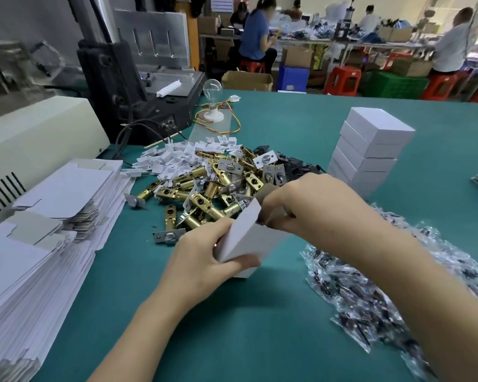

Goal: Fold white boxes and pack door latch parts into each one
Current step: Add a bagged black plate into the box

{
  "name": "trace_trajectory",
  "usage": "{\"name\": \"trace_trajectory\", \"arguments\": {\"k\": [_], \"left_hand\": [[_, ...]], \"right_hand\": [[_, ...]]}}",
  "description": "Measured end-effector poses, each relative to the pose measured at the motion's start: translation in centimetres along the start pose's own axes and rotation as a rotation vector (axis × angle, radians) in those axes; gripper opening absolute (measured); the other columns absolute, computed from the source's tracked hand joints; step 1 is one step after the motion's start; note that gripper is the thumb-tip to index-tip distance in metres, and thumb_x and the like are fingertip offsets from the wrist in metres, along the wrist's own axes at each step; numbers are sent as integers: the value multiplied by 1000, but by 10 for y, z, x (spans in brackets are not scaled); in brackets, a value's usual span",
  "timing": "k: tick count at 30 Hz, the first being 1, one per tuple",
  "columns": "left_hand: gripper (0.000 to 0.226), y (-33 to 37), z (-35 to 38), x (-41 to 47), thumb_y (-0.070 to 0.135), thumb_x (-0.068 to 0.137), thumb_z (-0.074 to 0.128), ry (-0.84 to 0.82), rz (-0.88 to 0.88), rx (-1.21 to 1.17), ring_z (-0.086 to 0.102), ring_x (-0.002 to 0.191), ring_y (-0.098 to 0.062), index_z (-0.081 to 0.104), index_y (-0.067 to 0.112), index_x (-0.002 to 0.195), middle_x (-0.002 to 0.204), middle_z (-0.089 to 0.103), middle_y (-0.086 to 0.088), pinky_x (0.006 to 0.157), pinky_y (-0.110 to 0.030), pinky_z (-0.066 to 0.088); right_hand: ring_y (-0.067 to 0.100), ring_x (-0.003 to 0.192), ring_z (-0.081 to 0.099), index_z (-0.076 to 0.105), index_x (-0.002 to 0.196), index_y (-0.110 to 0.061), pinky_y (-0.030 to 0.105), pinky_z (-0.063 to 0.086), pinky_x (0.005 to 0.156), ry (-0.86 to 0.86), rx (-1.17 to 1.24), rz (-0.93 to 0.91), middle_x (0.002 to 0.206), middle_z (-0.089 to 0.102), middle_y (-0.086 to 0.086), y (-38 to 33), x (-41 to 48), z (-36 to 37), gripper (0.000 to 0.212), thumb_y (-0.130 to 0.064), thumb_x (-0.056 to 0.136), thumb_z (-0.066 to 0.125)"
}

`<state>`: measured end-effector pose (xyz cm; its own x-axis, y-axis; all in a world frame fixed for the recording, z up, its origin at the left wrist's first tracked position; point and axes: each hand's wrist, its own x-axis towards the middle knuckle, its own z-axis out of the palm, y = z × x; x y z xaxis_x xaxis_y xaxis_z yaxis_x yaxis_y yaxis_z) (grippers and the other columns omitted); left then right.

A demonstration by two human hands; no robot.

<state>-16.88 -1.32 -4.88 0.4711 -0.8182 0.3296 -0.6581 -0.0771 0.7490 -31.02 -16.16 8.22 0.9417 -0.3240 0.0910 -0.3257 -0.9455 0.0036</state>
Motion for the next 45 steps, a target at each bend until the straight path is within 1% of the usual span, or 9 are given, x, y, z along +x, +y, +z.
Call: {"name": "trace_trajectory", "arguments": {"k": [7,13,19,24,31,33,37,43,45], "left_hand": [[48,-3,8,0,59,75,75,-145,-99,-169,63,93,-4,58,56,120,106,67,24,75,-33,58],[48,-5,6,0,60,77,74,-178,-142,-219,64,94,-5,57,58,121,107,67,22,78,-35,59],[45,-5,6,0,62,74,74,-150,-121,-243,66,95,-5,58,66,116,106,69,24,72,-23,56],[45,-3,6,1,61,73,77,-137,-131,-294,67,97,-4,62,64,115,107,71,24,74,-19,57],[48,-1,9,1,52,75,81,-171,-162,-372,68,101,-9,65,52,121,112,72,15,80,-24,59],[45,-1,9,0,51,75,81,-190,-170,-408,68,102,-12,68,48,118,111,72,11,80,-26,60],[40,-2,10,1,45,77,81,-210,-193,-458,69,100,-14,71,40,116,109,72,7,78,-25,58],[42,-5,10,3,52,73,82,-201,-238,-514,70,108,-8,70,51,113,116,75,12,83,-19,56],[44,-6,10,3,53,74,82,-207,-246,-522,70,110,-9,69,51,116,119,75,11,86,-21,57]], "right_hand": [[28,78,62,72,93,-29,32,51,63,-15,-105,-47,80,65,-1,6,5,5,11,-30,89,62],[28,71,58,71,97,-25,26,34,54,-30,-246,-79,76,62,-1,9,7,7,11,-28,91,62],[27,75,59,67,101,-31,30,44,60,37,-154,-137,75,60,-4,16,-2,10,13,-36,96,56],[6,48,39,67,89,-34,28,30,51,212,19,-115,48,37,-10,20,-11,3,4,-35,91,63],[-3,65,52,65,82,-43,21,32,54,62,280,-111,67,53,-35,10,-3,-9,11,-38,92,68],[-2,66,53,75,90,-38,18,35,57,-38,272,-125,63,58,-27,4,1,-6,8,-35,94,68],[10,78,60,79,104,-31,30,48,73,-132,273,-161,87,73,-10,2,4,-5,20,-29,100,59],[4,51,51,77,94,-30,20,40,54,421,522,164,56,60,-17,69,18,-7,19,-32,101,59],[8,61,59,78,101,-27,29,53,66,358,363,331,69,69,-13,95,31,6,19,-30,101,59]]}}
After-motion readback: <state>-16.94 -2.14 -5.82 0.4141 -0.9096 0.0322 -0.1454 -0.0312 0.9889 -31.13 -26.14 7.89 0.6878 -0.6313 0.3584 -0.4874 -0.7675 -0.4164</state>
